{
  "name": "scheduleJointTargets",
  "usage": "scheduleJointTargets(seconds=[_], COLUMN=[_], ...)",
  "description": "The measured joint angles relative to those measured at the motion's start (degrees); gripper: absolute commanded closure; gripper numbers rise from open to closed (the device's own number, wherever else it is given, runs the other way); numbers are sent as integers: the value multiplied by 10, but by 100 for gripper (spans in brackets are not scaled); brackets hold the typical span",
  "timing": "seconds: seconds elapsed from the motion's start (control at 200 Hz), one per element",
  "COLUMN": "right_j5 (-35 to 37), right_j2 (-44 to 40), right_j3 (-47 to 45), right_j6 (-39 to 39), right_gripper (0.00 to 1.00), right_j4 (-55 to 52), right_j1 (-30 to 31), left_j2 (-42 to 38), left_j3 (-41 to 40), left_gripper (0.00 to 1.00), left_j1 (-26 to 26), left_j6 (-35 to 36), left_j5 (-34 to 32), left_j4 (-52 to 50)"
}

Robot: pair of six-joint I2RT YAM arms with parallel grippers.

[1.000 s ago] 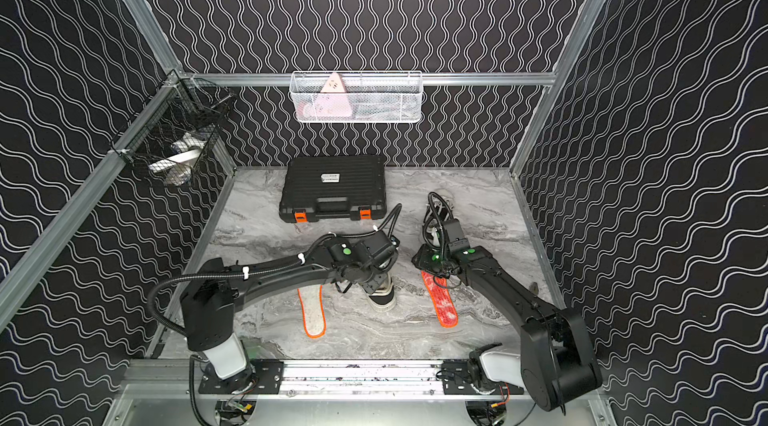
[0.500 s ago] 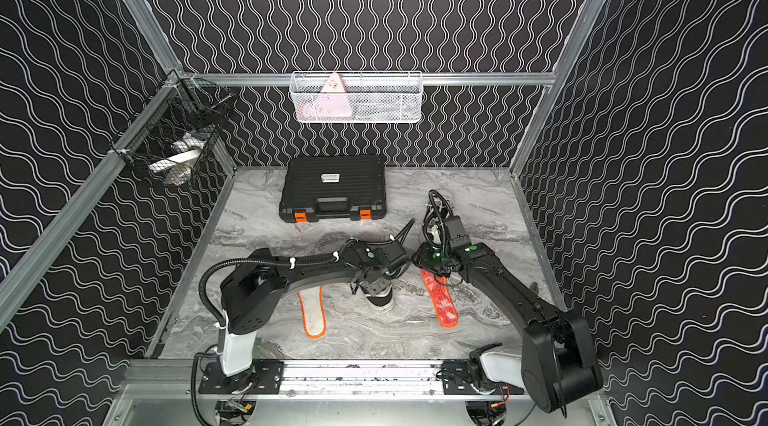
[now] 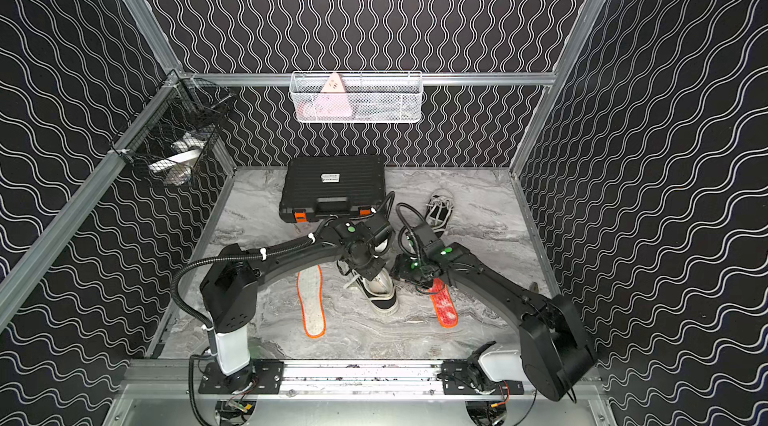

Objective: Insert the insole into the shoe
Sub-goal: Adjust the shoe at the center of the board.

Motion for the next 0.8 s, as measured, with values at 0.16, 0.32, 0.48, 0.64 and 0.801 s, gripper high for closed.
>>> scheduleJointTargets(seconds=[0.16,0.32,0.48,0.64,0.801], right_j5=[47,82,100,110,107], right_j2=[50,55,36,0,-13], right_j3=[31,14,3,-17,-43], right_j6=[26,54,75,88,85], right_gripper=[34,36,51,71,78], right_j4=[-7,-12,-33,-41,-9], right_j1=[39,50,50,50,47], left_j2=[-15,-34,-56,-75,-76], left_j3=[-7,-34,-68,-115,-157], left_gripper=[100,100,100,100,100], left_j1=[27,67,99,141,170], left_j6=[-26,-56,-85,-112,-115], left_j5=[50,106,164,231,301], left_j4=[0,14,46,94,151])
